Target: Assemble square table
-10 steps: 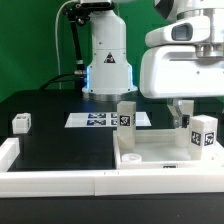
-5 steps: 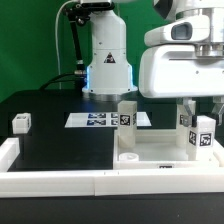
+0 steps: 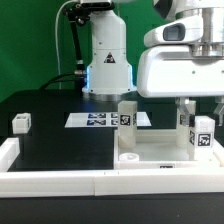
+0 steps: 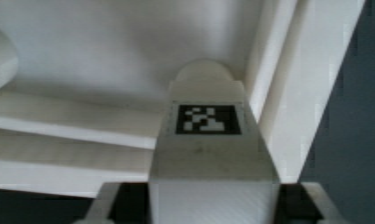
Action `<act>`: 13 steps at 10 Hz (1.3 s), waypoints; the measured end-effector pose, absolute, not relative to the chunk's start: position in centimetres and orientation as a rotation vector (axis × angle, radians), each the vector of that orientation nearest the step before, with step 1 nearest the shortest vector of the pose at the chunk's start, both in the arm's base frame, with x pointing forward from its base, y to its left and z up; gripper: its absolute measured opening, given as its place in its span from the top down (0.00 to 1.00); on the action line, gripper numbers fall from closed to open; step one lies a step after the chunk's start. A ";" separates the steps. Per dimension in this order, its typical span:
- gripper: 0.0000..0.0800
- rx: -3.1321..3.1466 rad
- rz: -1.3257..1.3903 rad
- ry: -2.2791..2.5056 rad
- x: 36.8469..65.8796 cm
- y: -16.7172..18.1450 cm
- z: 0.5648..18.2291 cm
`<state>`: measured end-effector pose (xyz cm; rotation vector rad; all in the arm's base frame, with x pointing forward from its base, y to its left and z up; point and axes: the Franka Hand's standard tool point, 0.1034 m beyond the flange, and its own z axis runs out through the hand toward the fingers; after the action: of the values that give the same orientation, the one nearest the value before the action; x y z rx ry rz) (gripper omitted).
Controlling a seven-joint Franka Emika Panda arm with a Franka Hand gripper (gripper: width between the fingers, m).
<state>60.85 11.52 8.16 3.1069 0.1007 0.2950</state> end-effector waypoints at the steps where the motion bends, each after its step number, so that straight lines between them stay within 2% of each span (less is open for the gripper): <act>1: 0.64 3.116 0.298 -0.030 60.9 11.5 8.2; 6: 0.64 3.042 0.298 -0.923 60.7 12.0 8.2; 13: 0.64 2.775 0.184 -1.679 60.7 11.4 8.2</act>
Offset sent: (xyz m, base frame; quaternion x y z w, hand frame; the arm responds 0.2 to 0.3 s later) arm -0.0078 0.0074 0.0004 -0.0059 -0.0165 0.3043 0.9524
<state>60.67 11.39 8.17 2.7752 -1.6792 0.1840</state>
